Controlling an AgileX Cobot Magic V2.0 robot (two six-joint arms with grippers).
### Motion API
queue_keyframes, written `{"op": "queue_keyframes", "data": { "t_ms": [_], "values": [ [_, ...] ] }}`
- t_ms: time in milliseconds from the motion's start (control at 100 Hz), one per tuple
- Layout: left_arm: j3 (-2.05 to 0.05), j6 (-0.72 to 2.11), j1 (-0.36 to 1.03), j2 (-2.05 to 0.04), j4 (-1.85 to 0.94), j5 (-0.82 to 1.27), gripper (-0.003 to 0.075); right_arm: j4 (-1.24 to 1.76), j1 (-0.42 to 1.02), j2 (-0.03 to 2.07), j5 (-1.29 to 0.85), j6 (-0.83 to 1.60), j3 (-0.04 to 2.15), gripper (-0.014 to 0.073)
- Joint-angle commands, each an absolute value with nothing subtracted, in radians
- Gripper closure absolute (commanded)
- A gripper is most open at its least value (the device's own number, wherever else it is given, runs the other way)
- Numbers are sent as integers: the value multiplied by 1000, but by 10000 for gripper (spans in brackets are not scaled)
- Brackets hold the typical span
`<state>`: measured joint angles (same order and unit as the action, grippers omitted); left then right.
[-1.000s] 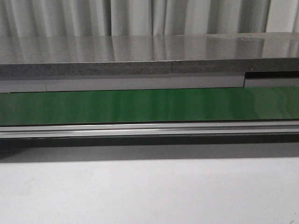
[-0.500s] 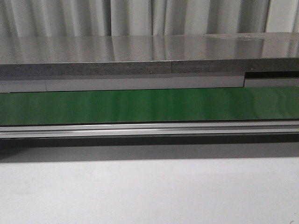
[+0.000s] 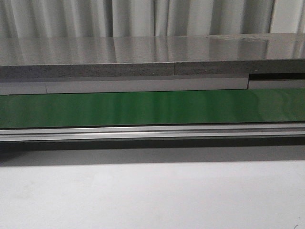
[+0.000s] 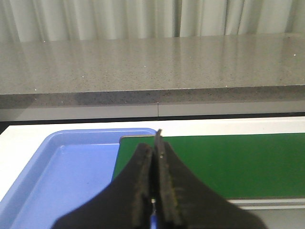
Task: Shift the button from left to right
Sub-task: 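Lower the button into the green tray and open the right gripper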
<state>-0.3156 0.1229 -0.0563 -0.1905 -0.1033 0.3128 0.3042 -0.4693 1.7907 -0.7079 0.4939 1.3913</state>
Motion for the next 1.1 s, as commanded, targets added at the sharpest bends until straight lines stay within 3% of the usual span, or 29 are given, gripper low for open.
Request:
{"op": "queue_keyframes", "data": {
  "t_ms": [0,420,790,1090],
  "values": [
    [-345,122,-50,-199,-113,234,740,348,-431,1683,-646,494,1425,52],
    [-345,122,-50,-199,-113,234,740,425,-161,1479,-566,494,1345,53],
    [-345,122,-50,-199,-113,234,740,430,-43,1142,-340,494,962,53],
    [-345,122,-50,-199,-113,234,740,443,-23,808,-284,494,682,53]
  ]
}}
